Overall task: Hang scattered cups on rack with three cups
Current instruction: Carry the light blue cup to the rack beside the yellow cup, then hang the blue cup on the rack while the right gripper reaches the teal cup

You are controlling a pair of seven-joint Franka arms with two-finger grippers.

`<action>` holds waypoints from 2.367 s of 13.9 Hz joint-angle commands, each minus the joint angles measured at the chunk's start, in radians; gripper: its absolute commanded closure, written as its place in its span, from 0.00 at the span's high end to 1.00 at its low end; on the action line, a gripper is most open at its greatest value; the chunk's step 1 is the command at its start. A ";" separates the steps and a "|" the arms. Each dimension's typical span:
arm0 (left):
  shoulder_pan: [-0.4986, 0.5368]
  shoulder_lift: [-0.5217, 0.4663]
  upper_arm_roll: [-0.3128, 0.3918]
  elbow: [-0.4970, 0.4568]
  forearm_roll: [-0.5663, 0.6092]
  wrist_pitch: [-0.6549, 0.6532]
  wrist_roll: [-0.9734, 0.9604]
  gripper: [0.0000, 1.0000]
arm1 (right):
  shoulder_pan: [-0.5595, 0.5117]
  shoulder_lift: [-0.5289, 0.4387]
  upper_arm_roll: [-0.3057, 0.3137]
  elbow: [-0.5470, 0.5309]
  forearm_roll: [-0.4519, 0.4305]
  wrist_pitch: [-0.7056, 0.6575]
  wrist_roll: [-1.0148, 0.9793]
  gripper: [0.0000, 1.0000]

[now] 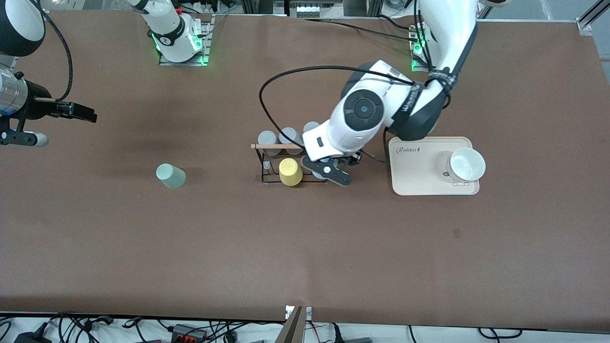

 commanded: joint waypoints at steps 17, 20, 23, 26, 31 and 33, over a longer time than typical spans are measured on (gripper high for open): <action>-0.055 0.132 0.018 0.103 0.082 0.008 0.001 0.45 | -0.001 0.001 0.001 -0.008 0.015 0.006 -0.007 1.00; -0.056 0.145 0.018 0.102 0.082 0.024 0.002 0.45 | -0.006 0.014 0.001 -0.008 0.029 0.007 -0.078 1.00; -0.059 0.167 0.018 0.102 0.083 0.053 0.004 0.48 | -0.006 0.024 0.000 -0.009 0.030 0.035 -0.089 1.00; -0.061 0.170 0.018 0.099 0.083 0.058 0.004 0.95 | -0.001 0.017 0.001 -0.077 0.030 0.128 -0.089 1.00; -0.046 0.132 0.018 0.103 0.083 -0.016 0.004 1.00 | 0.008 0.010 0.005 -0.235 0.033 0.380 -0.089 1.00; -0.029 0.097 0.016 0.103 0.082 -0.051 0.004 1.00 | 0.027 0.014 0.005 -0.296 0.033 0.482 -0.089 1.00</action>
